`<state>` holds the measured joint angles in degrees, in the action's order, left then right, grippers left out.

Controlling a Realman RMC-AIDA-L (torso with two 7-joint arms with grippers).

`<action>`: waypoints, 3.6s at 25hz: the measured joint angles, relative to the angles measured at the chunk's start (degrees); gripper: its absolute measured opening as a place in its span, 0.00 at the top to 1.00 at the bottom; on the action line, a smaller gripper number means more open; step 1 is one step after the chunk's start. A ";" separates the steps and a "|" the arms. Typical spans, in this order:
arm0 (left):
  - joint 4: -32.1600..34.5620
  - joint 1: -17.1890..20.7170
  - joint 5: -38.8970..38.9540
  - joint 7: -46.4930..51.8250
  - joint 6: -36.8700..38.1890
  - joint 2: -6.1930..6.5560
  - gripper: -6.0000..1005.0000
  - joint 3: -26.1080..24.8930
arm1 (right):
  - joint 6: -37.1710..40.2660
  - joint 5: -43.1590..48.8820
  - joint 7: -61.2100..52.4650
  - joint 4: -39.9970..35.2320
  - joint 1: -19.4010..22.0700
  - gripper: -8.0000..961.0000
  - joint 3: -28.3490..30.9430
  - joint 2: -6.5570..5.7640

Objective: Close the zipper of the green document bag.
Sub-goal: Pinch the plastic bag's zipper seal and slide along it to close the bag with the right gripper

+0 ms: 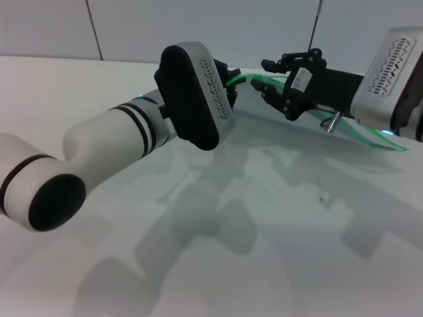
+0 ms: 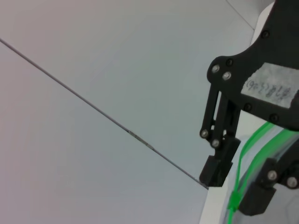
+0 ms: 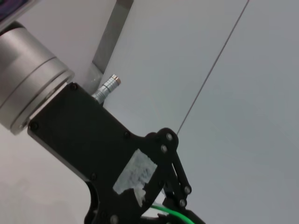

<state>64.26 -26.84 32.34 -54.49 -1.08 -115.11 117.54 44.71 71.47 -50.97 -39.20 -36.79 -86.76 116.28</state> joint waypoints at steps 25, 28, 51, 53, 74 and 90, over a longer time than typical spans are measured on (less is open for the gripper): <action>0.20 -0.54 0.00 -0.70 -0.33 -0.47 0.94 0.08 | -0.34 -0.02 0.70 1.77 -1.42 0.71 0.01 0.09; 0.22 -0.58 0.00 -0.71 -0.33 -0.47 0.94 0.12 | -0.34 -0.02 0.69 1.84 -1.58 0.72 -0.02 0.09; 0.99 -0.14 0.00 -1.41 -0.33 -0.46 0.94 -0.11 | -2.43 -0.01 0.40 2.28 -1.68 0.89 -0.10 0.09; 1.03 -0.08 0.00 -1.41 -0.33 -0.46 0.94 -0.14 | -2.54 -0.02 0.40 2.53 -1.70 0.90 -0.02 0.06; 1.72 1.85 0.00 -1.46 0.01 -0.03 0.94 -0.07 | -6.97 0.37 1.96 5.00 -1.81 0.91 0.17 -0.39; 8.37 8.91 0.00 -4.99 0.12 0.32 0.94 -1.90 | -12.97 0.41 2.23 5.83 -1.23 0.91 4.44 -0.45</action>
<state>72.63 -17.92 32.34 -59.48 -0.95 -114.79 115.64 31.75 71.88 -48.74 -33.37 -38.02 -82.32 115.83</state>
